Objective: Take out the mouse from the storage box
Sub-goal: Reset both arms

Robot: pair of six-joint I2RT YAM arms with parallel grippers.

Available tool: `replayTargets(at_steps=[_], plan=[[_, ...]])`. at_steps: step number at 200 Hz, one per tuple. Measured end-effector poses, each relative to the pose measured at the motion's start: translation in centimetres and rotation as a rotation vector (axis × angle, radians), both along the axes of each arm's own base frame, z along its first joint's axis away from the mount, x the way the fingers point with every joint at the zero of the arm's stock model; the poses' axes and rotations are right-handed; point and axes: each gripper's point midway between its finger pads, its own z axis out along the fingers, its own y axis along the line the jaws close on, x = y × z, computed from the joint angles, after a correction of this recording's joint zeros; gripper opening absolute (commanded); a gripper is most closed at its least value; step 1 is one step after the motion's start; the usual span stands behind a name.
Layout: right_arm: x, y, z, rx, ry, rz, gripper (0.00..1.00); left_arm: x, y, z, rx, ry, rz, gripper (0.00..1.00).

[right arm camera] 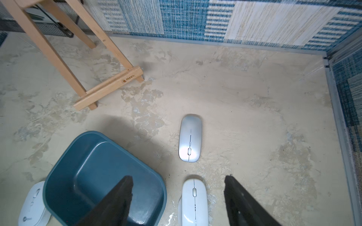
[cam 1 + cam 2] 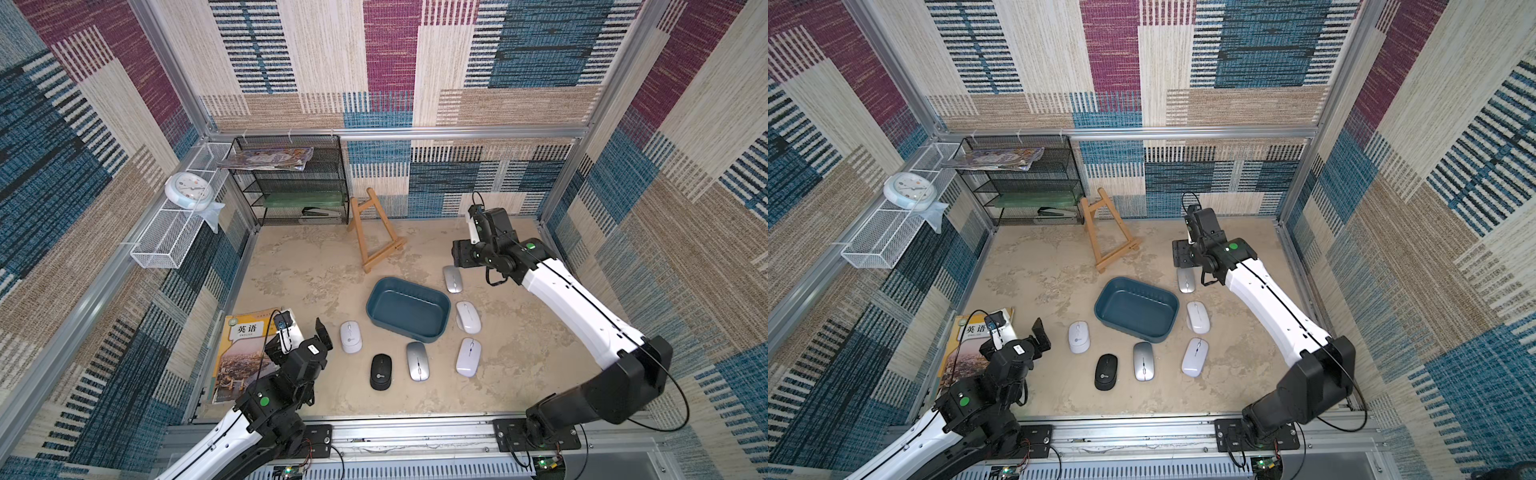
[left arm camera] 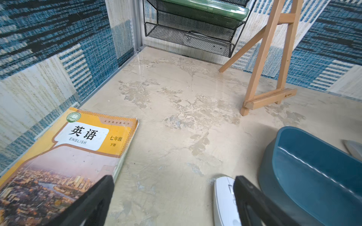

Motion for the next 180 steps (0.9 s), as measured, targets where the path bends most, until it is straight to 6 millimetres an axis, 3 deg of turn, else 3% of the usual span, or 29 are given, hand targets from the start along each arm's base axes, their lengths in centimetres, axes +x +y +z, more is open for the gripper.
replayTargets(at_steps=[25,58,73,78,93,127,180], plan=[[-2.6,-1.0,1.6,0.025,-0.042,0.003,0.78,-0.2,-0.6,0.2,-0.061,0.013,-0.025,0.99],[-5.4,-2.1,2.2,0.046,-0.074,0.015,0.79,-0.5,-1.3,1.3,-0.138,0.026,-0.055,0.99],[-6.4,-2.8,1.9,0.045,-0.081,0.006,0.89,-0.6,-1.6,1.6,-0.158,0.03,-0.067,0.99],[-6.7,-3.1,1.7,0.046,-0.084,-0.003,1.0,-0.7,-1.6,1.6,-0.167,0.029,-0.067,0.99],[-7.6,-4.2,0.6,0.036,-0.098,-0.036,0.99,-0.7,-1.6,1.4,-0.184,0.02,-0.069,0.99],[-8.9,-6.9,-4.4,-0.022,-0.088,-0.136,0.99,-0.4,-1.4,0.6,-0.222,-0.051,-0.052,0.99],[-9.6,-9.1,-5.8,0.03,-0.267,-0.234,0.99,1.7,0.2,2.8,-0.14,-0.191,0.125,0.99]])
